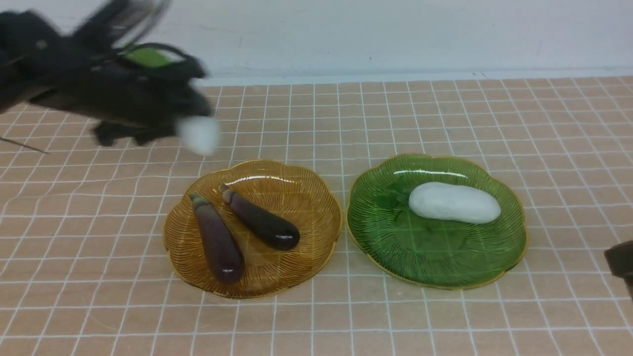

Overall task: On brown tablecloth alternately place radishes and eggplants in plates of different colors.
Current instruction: 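Pick up the white radish and place it on the plate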

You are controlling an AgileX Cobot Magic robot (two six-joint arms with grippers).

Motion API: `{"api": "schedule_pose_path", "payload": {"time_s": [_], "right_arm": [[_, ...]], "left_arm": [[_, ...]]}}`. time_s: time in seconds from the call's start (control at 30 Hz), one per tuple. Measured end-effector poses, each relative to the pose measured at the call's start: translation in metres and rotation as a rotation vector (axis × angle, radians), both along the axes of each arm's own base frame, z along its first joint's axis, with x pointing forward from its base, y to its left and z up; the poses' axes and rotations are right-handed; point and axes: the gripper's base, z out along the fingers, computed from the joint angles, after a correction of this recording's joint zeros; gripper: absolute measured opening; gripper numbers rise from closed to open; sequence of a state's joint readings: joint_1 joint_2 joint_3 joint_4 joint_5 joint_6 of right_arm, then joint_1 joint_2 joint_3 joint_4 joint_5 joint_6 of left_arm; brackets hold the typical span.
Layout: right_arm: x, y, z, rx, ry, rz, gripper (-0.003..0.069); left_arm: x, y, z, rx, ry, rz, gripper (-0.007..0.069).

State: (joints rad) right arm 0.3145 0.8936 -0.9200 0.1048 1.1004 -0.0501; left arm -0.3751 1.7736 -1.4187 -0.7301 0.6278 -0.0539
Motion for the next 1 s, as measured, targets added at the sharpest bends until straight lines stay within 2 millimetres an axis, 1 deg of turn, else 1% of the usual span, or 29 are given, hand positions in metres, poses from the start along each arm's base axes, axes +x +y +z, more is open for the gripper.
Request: {"api": "schedule_pose_path", "payload": {"time_s": [0.07,0.13,0.2,0.23,0.3,0.37,0.47,0.57,0.67,0.73,0.8,0.83,0.87,0.93,0.97,1.0], "right_arm": [[-0.014,-0.004,0.008,0.010,-0.022,0.004,-0.0015],[-0.028,-0.008,0.014,0.016,-0.043,0.008,-0.0015],[-0.044,-0.013,0.020,0.024,-0.074,0.012,-0.0015],[-0.053,-0.016,0.023,0.029,-0.092,0.014,-0.0015],[-0.065,-0.020,0.025,0.034,-0.111,0.016,-0.0015],[-0.074,-0.023,0.027,0.039,-0.127,0.017,-0.0015],[-0.087,-0.027,0.030,0.051,-0.167,0.018,-0.0015],[-0.097,-0.031,0.032,0.058,-0.201,0.017,-0.0015],[-0.111,-0.036,0.034,0.067,-0.253,0.013,-0.0015],[-0.118,-0.039,0.035,0.076,-0.278,0.006,-0.0015],[-0.126,-0.042,0.036,0.087,-0.313,-0.006,-0.0015],[-0.135,-0.046,0.037,0.099,-0.343,-0.018,-0.0015],[-0.138,-0.047,0.037,0.105,-0.353,-0.027,-0.0015],[-0.150,-0.053,0.037,0.125,-0.401,-0.051,-0.0015],[-0.155,-0.056,0.037,0.130,-0.421,-0.067,-0.0015],[-0.167,-0.063,0.036,0.134,-0.472,-0.100,-0.0015]], "left_arm": [[-0.001,-0.052,-0.015,-0.063,0.012,-0.132,0.0349],[0.000,-0.085,-0.034,-0.086,0.013,-0.219,0.0377],[0.007,-0.105,-0.052,-0.098,0.006,-0.268,0.0408],[0.009,-0.111,-0.057,-0.102,0.000,-0.279,0.0420],[0.014,-0.116,-0.068,-0.110,0.004,-0.289,0.0449],[0.017,-0.120,-0.073,-0.119,0.003,-0.296,0.0489],[0.019,-0.123,-0.082,-0.136,0.007,-0.303,0.0571],[0.020,-0.123,-0.081,-0.137,-0.011,-0.320,0.0629],[0.020,-0.120,-0.075,-0.142,-0.027,-0.339,0.0648],[0.021,-0.115,-0.069,-0.147,-0.041,-0.347,0.0645],[0.023,-0.107,-0.059,-0.156,-0.056,-0.351,0.0616],[0.024,-0.101,-0.051,-0.163,-0.065,-0.353,0.0583],[0.025,-0.096,-0.044,-0.170,-0.074,-0.352,0.0557],[0.025,-0.086,-0.030,-0.183,-0.090,-0.356,0.0467],[0.024,-0.081,-0.022,-0.189,-0.102,-0.358,0.0440],[0.024,-0.077,-0.018,-0.191,-0.104,-0.367,0.0365]]}}
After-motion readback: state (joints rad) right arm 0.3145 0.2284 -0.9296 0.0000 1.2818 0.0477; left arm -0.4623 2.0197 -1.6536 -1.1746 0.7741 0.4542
